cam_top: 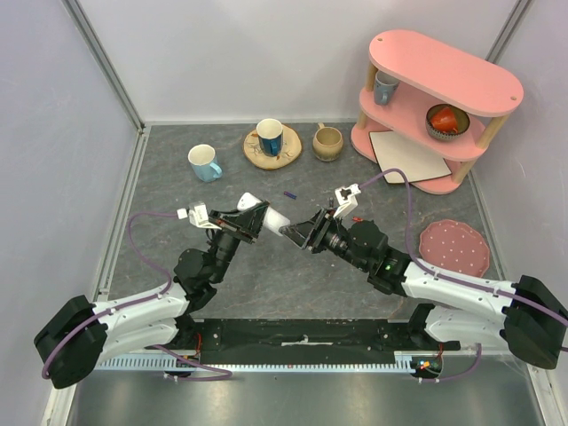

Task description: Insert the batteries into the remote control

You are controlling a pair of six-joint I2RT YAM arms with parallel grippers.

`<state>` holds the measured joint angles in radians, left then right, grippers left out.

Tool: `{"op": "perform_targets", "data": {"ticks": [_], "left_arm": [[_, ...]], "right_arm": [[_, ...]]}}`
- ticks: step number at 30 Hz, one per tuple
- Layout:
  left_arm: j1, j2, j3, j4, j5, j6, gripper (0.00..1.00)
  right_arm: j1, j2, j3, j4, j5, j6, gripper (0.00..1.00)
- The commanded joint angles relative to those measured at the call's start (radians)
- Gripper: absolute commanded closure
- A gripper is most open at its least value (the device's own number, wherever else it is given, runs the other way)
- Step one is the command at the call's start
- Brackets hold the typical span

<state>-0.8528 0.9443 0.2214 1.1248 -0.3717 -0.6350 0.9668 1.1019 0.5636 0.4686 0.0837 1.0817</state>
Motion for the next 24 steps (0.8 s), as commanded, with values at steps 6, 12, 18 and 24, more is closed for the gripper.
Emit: {"op": "perform_targets", "data": {"ticks": [6, 12, 18, 24], "left_arm": [[0.003, 0.01, 0.012, 0.058, 0.019, -0.028, 0.98], [0.003, 0.017, 0.013, 0.064, 0.033, -0.034, 0.98], [0.003, 0.011, 0.012, 0.067, 0.036, -0.035, 0.98], [0.003, 0.025, 0.004, 0.087, 0.066, -0.06, 0.98]], "right_arm": [[0.004, 0.015, 0.055, 0.031, 0.013, -0.006, 0.47], [0.004, 0.018, 0.055, 0.035, 0.014, -0.008, 0.47], [0.0, 0.023, 0.048, 0.038, 0.014, 0.001, 0.47], [-0.017, 0.045, 0.033, 0.08, -0.018, 0.04, 0.46]]}}
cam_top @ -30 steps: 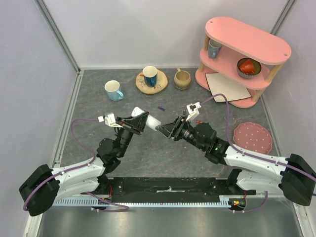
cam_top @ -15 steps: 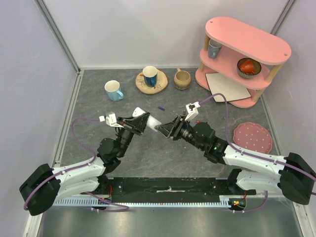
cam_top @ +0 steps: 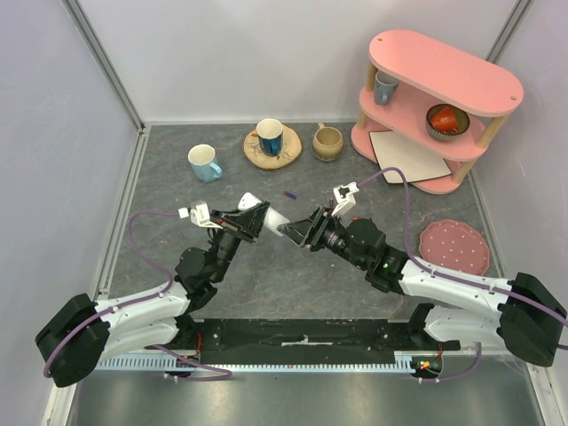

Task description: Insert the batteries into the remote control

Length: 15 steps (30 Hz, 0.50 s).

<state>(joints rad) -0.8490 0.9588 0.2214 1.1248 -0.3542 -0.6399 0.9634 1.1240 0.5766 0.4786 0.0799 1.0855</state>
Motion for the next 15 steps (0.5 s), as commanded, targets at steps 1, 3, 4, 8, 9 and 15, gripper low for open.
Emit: {"op": "perform_targets", "data": {"ticks": [1, 3, 4, 8, 9, 15], "left_arm": [[-0.001, 0.012, 0.001, 0.095, 0.057, -0.058, 0.98], [-0.001, 0.014, -0.002, 0.107, 0.064, -0.061, 0.98], [-0.001, 0.014, -0.002, 0.107, 0.073, -0.064, 0.98], [-0.001, 0.02, -0.005, 0.13, 0.106, -0.07, 0.98], [-0.001, 0.023, -0.005, 0.135, 0.116, -0.073, 0.98], [-0.001, 0.024, -0.008, 0.126, 0.101, -0.075, 0.98]], "right_arm": [[-0.015, 0.031, 0.009, 0.081, -0.028, 0.046, 0.46], [-0.026, 0.037, -0.001, 0.124, -0.045, 0.06, 0.46], [-0.029, 0.042, -0.009, 0.135, -0.052, 0.074, 0.46], [-0.041, 0.06, -0.012, 0.199, -0.077, 0.09, 0.46], [-0.04, 0.062, -0.009, 0.206, -0.094, 0.091, 0.46], [-0.041, 0.062, -0.004, 0.212, -0.111, 0.096, 0.46]]}}
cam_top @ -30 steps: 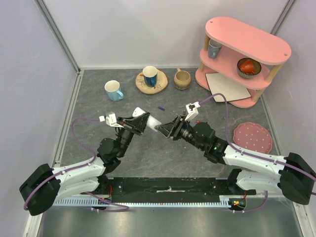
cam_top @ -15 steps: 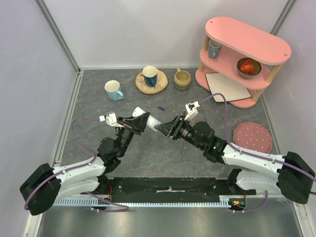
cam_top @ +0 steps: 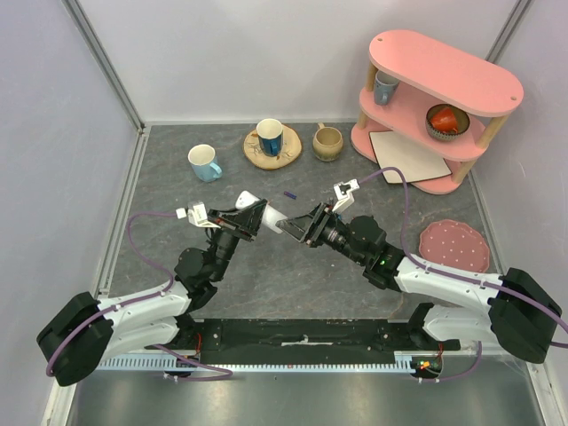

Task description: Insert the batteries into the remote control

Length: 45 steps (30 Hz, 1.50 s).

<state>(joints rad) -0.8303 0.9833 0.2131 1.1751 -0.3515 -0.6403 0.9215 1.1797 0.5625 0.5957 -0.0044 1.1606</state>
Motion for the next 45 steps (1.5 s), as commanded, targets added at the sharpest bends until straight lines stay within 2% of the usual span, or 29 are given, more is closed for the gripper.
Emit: {"op": "perform_targets", "data": {"ticks": [1, 20, 39, 45], "left_arm": [[-0.02, -0.003, 0.0, 0.069, 0.092, -0.068, 0.98], [-0.02, -0.028, 0.057, -0.126, 0.049, 0.024, 0.98], [-0.02, -0.026, 0.072, -0.181, -0.009, 0.044, 0.98], [-0.02, -0.034, 0.069, -0.154, -0.041, 0.027, 0.98]], "right_arm": [[0.002, 0.005, 0.011, 0.092, -0.026, 0.021, 0.46], [0.0, -0.02, 0.036, 0.067, -0.039, 0.011, 0.46], [0.0, -0.04, 0.036, 0.053, -0.04, 0.005, 0.46], [0.0, -0.061, 0.016, -0.016, -0.022, 0.002, 0.45]]}}
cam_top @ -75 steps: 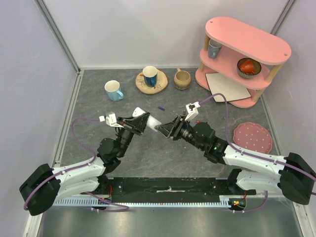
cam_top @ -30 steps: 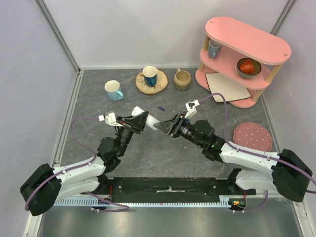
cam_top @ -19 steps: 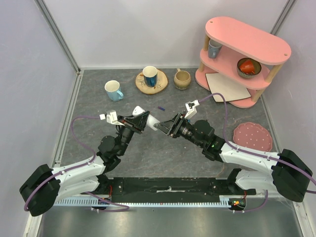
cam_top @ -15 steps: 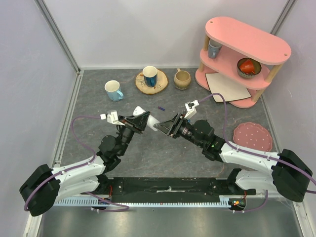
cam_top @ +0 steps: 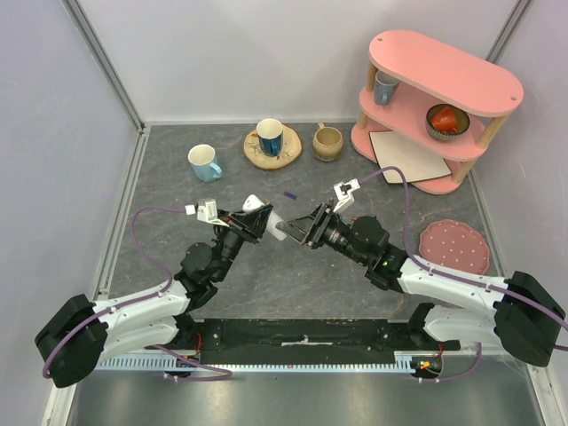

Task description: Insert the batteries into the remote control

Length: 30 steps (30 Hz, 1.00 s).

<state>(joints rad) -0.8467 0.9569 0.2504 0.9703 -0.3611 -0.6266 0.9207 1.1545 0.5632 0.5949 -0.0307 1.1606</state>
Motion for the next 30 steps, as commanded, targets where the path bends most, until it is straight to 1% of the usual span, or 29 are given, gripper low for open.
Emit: {"op": "perform_targets", "data": {"ticks": [1, 3, 9, 19, 25, 30], "left_arm": [[-0.003, -0.007, 0.03, 0.067, -0.03, 0.011, 0.98], [-0.003, -0.003, 0.029, 0.1, -0.018, 0.013, 0.98], [-0.003, 0.002, 0.026, 0.13, -0.004, -0.004, 0.98], [-0.003, -0.004, 0.039, 0.139, -0.002, 0.005, 0.98], [-0.003, -0.007, 0.035, 0.139, 0.001, 0.002, 0.98], [-0.003, -0.009, 0.035, 0.139, 0.011, -0.002, 0.98]], "right_arm": [[0.001, -0.041, 0.009, -0.018, 0.011, 0.013, 0.45], [0.001, -0.045, -0.011, -0.02, 0.017, 0.021, 0.46], [0.001, -0.045, 0.0, -0.069, 0.017, 0.01, 0.48], [0.001, -0.05, -0.014, -0.07, 0.025, 0.013, 0.48], [0.001, -0.061, -0.019, -0.083, 0.025, 0.01, 0.39], [0.001, -0.061, -0.019, -0.081, 0.048, 0.007, 0.39]]}}
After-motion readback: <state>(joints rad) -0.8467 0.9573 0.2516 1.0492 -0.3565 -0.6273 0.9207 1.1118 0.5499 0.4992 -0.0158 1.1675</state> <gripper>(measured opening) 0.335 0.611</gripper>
